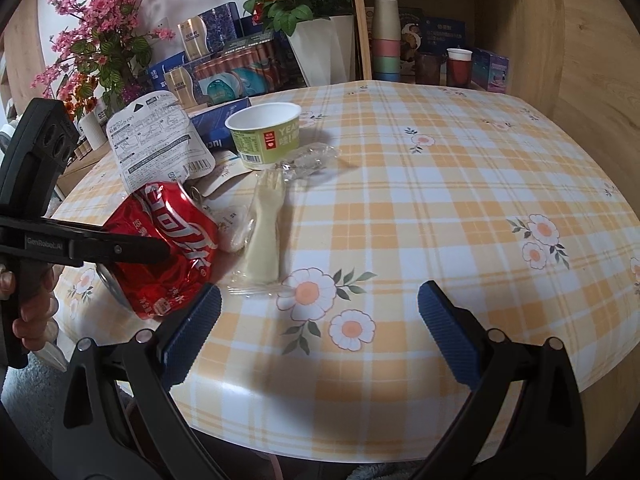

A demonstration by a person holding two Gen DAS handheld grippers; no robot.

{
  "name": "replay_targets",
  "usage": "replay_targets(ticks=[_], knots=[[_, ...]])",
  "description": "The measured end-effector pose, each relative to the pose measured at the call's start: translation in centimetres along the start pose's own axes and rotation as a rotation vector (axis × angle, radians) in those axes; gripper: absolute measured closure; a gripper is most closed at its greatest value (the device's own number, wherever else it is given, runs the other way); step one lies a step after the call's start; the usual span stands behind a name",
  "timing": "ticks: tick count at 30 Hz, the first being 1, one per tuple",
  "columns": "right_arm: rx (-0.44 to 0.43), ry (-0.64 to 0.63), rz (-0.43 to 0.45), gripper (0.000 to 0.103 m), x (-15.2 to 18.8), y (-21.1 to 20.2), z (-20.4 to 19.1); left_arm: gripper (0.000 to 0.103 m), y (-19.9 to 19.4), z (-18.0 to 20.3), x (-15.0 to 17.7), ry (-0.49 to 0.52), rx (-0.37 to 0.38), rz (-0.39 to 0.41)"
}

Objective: Collect trash
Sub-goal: 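Grasp the plastic-wrapped white item with the right tool while the left tool lifts the can, then open the right tool over the bin while the left tool holds the can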

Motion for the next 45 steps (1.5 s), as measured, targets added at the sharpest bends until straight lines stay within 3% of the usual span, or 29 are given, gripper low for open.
replay_targets(ticks=[5,8,10,12,14,16,21,27,32,38,45], knots=[[-0.042,-0.024,0.004,0.006,-0.5,0.0,-0.4,0.087,-1.5,1.1,0.6,0.017,0.023,0.056],[-0.095,-0.026,0.009,0.006,-1.4,0.1,-1.1,0.087,-3.2,1.8,1.0,0.029,0.0,0.12],[-0.126,-0.029,0.006,0.016,-2.2,0.4,-1.6,0.087,-4.8,1.9,1.3,0.007,-0.009,0.18],[-0.154,-0.027,-0.009,0.019,-2.9,0.9,-2.2,0.087,-6.3,1.9,1.6,-0.028,-0.011,0.231],[-0.188,-0.016,-0.024,0.025,-3.6,1.5,-2.7,0.087,-7.9,1.9,1.9,-0.038,-0.041,0.279],[-0.218,-0.01,-0.048,0.038,-4.4,2.4,-3.3,0.088,-9.4,2.1,2.2,-0.039,-0.077,0.326],[-0.244,0.018,-0.109,0.051,-6.0,5.1,-4.3,0.088,-12.6,1.4,3.1,-0.048,-0.164,0.41],[-0.228,0.084,-0.222,0.063,-5.9,8.3,-4.5,0.088,-14.5,0.9,3.9,-0.081,-0.196,0.449],[-0.22,0.09,-0.238,0.079,-5.6,8.6,-4.9,0.088,-15.2,1.0,4.7,-0.089,-0.204,0.454],[-0.229,0.07,-0.225,0.079,-5.1,7.1,-4.9,0.088,-16.0,1.5,5.5,-0.094,-0.205,0.473],[-0.235,0.057,-0.143,0.079,-5.1,3.5,-4.8,0.088,-16.8,2.6,6.3,-0.097,-0.193,0.49]])
Point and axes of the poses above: each gripper's, at about its wrist camera, not at the fingertips, and y roughly the way its jaws point, z to its right, x to its underside, the point moved 6 cm from there along y, roughly the way its jaws point, and after that the axes turned 12 degrees about x, right-handed, at the moved point
